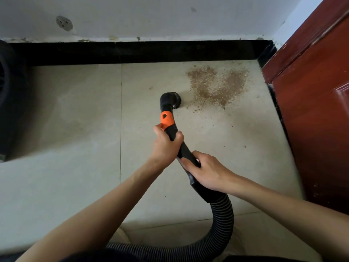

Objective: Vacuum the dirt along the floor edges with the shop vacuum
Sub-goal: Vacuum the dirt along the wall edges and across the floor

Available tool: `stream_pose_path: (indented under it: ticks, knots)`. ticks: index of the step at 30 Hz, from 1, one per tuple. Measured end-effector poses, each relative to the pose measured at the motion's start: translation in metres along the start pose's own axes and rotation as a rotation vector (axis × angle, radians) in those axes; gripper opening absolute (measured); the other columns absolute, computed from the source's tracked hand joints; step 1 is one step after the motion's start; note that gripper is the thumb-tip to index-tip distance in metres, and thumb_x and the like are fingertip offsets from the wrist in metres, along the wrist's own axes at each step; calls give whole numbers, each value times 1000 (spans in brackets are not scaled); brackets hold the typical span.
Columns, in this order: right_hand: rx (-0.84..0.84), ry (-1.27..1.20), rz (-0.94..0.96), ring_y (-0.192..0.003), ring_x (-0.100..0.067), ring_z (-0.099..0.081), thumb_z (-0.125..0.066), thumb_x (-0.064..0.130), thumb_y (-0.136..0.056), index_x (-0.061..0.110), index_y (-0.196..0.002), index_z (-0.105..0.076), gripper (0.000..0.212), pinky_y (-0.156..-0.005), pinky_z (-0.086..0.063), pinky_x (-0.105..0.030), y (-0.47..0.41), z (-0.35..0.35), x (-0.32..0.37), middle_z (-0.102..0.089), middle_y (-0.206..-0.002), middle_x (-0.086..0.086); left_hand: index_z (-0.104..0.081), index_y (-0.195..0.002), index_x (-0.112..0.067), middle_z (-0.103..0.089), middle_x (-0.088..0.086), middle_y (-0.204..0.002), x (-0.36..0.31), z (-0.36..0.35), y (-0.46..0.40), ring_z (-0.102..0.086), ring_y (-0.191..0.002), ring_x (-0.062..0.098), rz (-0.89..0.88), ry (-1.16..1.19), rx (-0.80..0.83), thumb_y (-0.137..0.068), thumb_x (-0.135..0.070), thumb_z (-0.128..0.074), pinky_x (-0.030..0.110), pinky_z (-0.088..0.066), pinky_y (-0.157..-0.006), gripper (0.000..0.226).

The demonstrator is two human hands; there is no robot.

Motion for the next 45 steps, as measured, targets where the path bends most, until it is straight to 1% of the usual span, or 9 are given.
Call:
stream_pose_path:
  ticks: [5, 13, 18, 23, 27, 33, 36, 40, 45]
  knots:
    - [-53, -49, -78, -65, -13, -64, -45, 50, -95, 19, -81, -50, 34, -62, -47, -26, 9, 6, -10, -64, -70, 3, -24, -132, -11, -57, 14, -100, -7, -20, -4, -58, -80, 25, 10, -51, 72, -95, -27, -48, 30, -44, -60, 47]
    - [-29, -43, -53, -62, -12, -60, -46, 50, -95, 18, -79, -49, 36, -57, -42, -21, 2, -2, 2, -60, -67, 4, -21, -141, -15, -57, 9, -101, -8, 0, 0, -58, -84, 23, -20, -14, -15, -94, -22, -50, 33, -49, -72, 56]
    - [83, 26, 51, -59, -9, -52, -47, 49, -95, 19, -76, -48, 35, -54, -36, -21, -10, -16, 26, -55, -68, 5, -26, -141, -20, -54, 2, -92, -3, 47, -9, -53, -72, 11, -33, -12, -156, -93, -22, -49, 25, -46, -60, 53]
    - [253, 137, 103, -67, -13, -55, -46, 48, -96, 19, -85, -50, 31, -60, -41, -25, -14, -36, 39, -57, -75, 4, -31, -137, -15, -51, 8, -106, 16, 81, -13, -53, -89, 24, 47, -24, -219, -92, -22, -51, 36, -49, -73, 50]
    - [345, 253, 123, -78, -23, -64, -43, 47, -97, 15, -100, -49, 33, -75, -51, -36, -9, -50, 41, -62, -76, -1, -29, -134, -13, -50, 9, -103, 36, 87, -3, -51, -83, 23, 88, -14, -253, -92, -21, -49, 32, -41, -65, 48]
    - [242, 357, 188, -56, -22, -57, -41, 48, -98, 10, -110, -42, 39, -59, -50, -37, 0, -57, 41, -57, -73, -3, -27, -113, -16, -43, 1, -82, 49, 70, 13, -48, -72, 22, 100, 19, -238, -90, -19, -52, 33, -40, -59, 34]
    - [251, 313, 131, -59, -24, -56, -42, 49, -98, 7, -105, -42, 42, -60, -48, -36, 3, -59, 28, -55, -71, -3, -26, -121, -16, -45, 1, -81, 48, 55, 23, -49, -67, 17, 87, -22, -166, -92, -21, -52, 30, -43, -57, 38]
    - [160, 322, 93, -52, -24, -53, -40, 46, -99, 8, -99, -40, 37, -54, -46, -35, 6, -54, 22, -53, -67, -3, -24, -134, -14, -50, 4, -88, 36, 40, 20, -52, -70, 15, 71, -60, -87, -95, -24, -49, 25, -41, -54, 47]
    - [7, 333, 3, -55, -25, -55, -38, 46, -99, 10, -95, -38, 35, -54, -44, -34, -2, -33, 21, -52, -68, -2, -23, -139, -16, -53, 14, -112, 13, 21, -3, -56, -91, 27, 51, -105, 28, -95, -28, -48, 33, -45, -69, 52]
Point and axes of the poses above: each hand's wrist, its own y-axis away from the middle knuckle, its own z-axis out of the back of the hand, x = y × z, the point moved 5 cm from there along -y, towards the middle knuckle
